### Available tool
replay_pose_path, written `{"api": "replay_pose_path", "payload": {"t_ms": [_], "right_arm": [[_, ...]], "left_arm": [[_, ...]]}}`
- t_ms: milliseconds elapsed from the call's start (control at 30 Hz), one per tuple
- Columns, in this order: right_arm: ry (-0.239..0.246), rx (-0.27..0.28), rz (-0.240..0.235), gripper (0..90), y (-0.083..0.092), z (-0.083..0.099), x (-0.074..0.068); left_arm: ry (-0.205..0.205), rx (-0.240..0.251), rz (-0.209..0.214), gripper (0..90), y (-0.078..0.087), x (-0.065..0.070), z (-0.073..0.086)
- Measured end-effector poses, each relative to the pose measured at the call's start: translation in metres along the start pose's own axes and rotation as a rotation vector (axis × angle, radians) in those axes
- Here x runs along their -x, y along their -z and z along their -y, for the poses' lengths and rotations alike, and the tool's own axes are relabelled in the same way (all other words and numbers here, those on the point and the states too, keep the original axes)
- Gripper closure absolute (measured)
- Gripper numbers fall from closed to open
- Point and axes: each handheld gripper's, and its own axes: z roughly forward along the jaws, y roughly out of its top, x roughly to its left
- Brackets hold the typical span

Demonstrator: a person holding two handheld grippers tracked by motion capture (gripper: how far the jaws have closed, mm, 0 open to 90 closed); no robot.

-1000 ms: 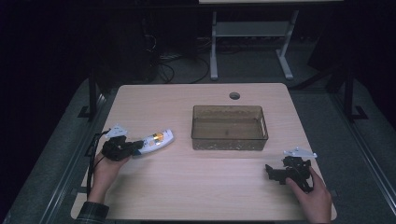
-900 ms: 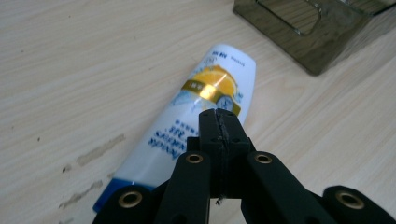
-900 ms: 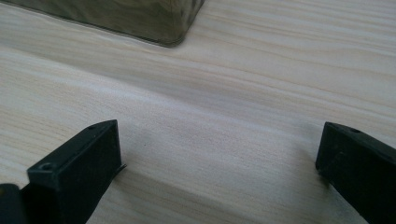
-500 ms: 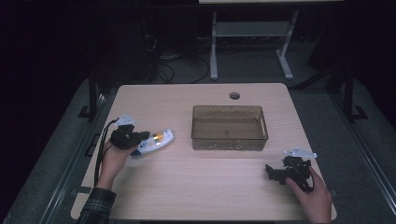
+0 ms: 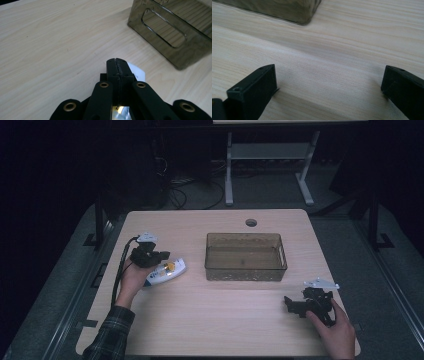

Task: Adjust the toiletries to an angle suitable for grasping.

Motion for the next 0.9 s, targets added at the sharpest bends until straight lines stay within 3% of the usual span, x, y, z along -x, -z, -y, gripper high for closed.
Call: {"api": "replay_pose_path", "payload": {"t_ms": [400,600,900], "right_arm": [[0.000,0.000,0.000,0.0,0.000,0.000,0.000],[0.000,0.000,0.000,0.0,0.000,0.000,0.000],[-0.001,0.000,0.000,0.0,0.000,0.000,0.000]], "left_arm": [[0.007,-0.093,-0.022,89.4,-0.043,-0.006,-0.008],[-0.002,-0.125,-0.016,89.4,-0.050,-0.003,-0.009],[-0.004,-0.127,0.006,89.4,-0.050,0.004,-0.004]]}}
